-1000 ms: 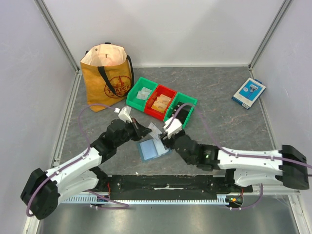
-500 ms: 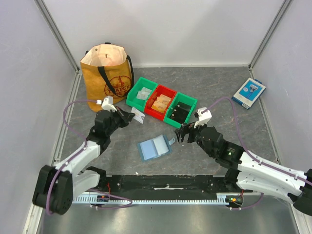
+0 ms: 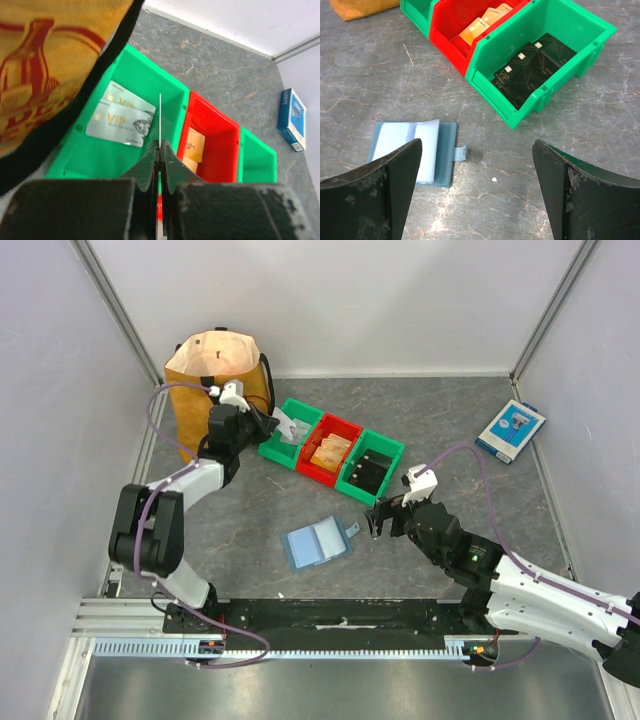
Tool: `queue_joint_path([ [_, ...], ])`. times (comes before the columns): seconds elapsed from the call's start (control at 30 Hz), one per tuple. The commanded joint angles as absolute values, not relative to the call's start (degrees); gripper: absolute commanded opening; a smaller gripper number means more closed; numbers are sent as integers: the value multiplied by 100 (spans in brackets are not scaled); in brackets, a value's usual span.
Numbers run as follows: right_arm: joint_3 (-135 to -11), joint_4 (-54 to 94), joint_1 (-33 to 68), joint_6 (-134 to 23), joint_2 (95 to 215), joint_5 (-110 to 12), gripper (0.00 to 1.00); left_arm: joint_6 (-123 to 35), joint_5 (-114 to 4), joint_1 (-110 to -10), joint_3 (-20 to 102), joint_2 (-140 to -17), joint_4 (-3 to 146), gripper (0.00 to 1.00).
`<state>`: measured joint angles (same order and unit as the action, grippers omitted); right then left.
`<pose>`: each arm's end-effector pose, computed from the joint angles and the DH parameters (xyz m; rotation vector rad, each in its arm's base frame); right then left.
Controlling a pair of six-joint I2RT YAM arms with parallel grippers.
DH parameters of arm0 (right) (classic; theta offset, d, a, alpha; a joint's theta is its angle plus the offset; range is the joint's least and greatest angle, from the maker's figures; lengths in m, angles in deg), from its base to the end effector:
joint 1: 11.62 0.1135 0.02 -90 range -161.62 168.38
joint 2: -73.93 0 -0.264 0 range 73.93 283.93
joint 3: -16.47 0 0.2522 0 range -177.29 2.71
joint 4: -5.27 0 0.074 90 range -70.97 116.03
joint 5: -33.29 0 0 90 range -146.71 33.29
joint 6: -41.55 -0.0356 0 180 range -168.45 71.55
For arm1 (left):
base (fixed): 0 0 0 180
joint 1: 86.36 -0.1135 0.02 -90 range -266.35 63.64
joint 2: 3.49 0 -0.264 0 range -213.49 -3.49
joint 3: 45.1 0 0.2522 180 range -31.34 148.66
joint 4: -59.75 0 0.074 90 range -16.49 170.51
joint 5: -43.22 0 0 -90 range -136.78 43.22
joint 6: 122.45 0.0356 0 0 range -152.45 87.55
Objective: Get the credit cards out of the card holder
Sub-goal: Place the credit card in the storage box, then reset both arms
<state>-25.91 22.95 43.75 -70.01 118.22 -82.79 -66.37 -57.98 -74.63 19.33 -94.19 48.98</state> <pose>0.1168 0.1416 0.2539 -0.2528 1.8888 0.4843 0.3455 -0.0788 0.2367 -0.2260 1.8869 -0.7303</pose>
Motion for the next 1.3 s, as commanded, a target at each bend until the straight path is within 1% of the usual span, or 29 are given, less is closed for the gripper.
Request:
queue_joint_path([
  [0.0,-2726,2316,4348,-6647,11770,-8509,98,-5822,-5952,-7511,2683,-10165,5153,2],
  [0.13,-2709,2316,4348,-6603,11787,-8475,98,-5628,-6163,-7511,3062,-10623,5391,3],
  [0.37,-2691,2316,4313,-6594,11867,-8343,98,-5662,-6567,-7510,3361,-11168,5488,8],
  [0.5,-2682,2308,4304,-6594,11849,-8299,98,-5680,-6735,-7511,3501,-11309,5628,14],
  [0.6,-2682,2342,4313,-6585,11849,-8298,98,-5584,-6455,-7511,3537,-11283,5882,23],
  [0.77,-2700,2439,4296,-6577,11735,-8360,98,-5268,-5717,-7511,3528,-10845,6445,47],
  [0.83,-2700,2501,4296,-6568,11674,-8430,98,-5118,-5505,-7511,3537,-10625,6656,52],
  [0.97,-2709,2676,4296,-6542,11498,-8606,98,-4881,-5320,-7493,3572,-10212,6981,58],
  [1.1,-2796,3053,4296,-6532,11235,-9079,98,-4836,-5311,-7475,3616,-9720,7560,61],
  [1.17,-2831,3256,4296,-6541,11050,-9369,98,-4906,-5311,-7432,3555,-9299,7860,63],
  [1.27,-2893,3581,4296,-6585,10681,-9852,98,-5082,-5223,-7414,3134,-8447,8010,66],
])
